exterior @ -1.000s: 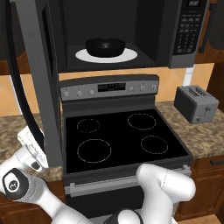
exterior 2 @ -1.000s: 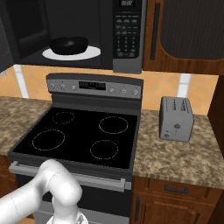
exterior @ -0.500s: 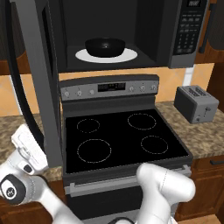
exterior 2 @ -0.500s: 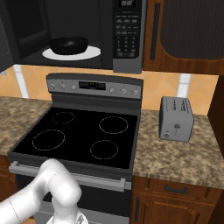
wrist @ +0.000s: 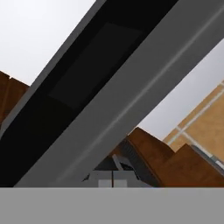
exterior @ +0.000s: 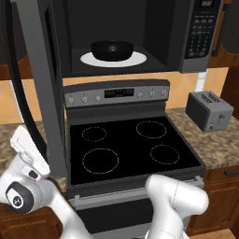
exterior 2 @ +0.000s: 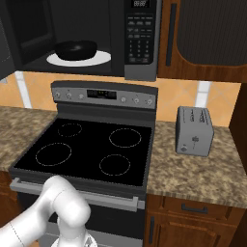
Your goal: Open the microwave, place the bowl with waffle inside the microwave, then close the microwave door and turn it on.
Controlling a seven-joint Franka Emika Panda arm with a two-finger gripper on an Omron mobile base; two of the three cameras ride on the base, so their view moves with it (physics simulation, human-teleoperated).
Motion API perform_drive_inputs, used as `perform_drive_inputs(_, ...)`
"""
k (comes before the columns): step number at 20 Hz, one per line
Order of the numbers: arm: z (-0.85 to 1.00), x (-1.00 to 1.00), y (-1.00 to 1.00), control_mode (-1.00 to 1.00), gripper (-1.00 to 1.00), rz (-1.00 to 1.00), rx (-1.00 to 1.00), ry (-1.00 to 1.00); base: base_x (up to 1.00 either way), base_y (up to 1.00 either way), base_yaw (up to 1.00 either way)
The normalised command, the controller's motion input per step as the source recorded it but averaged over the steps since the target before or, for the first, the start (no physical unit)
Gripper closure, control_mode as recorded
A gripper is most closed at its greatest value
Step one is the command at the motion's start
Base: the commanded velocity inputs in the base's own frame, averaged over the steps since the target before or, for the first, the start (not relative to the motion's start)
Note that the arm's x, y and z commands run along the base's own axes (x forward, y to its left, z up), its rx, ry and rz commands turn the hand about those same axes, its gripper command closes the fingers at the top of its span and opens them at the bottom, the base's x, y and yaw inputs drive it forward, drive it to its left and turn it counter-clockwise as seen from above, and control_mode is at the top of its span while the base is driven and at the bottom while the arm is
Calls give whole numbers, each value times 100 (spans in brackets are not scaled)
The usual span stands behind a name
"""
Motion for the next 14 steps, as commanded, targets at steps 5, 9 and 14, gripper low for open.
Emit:
perform_drive_inputs(5,54,-3,0,-100,100,0,0,-16,0,0,0)
perform_drive_inputs(9,61,-10,0,-100,100,0,0,-14,0,0,0)
perform_drive_inputs(14,72,-28,-15,-100,100,0,5,-14,0,0,0)
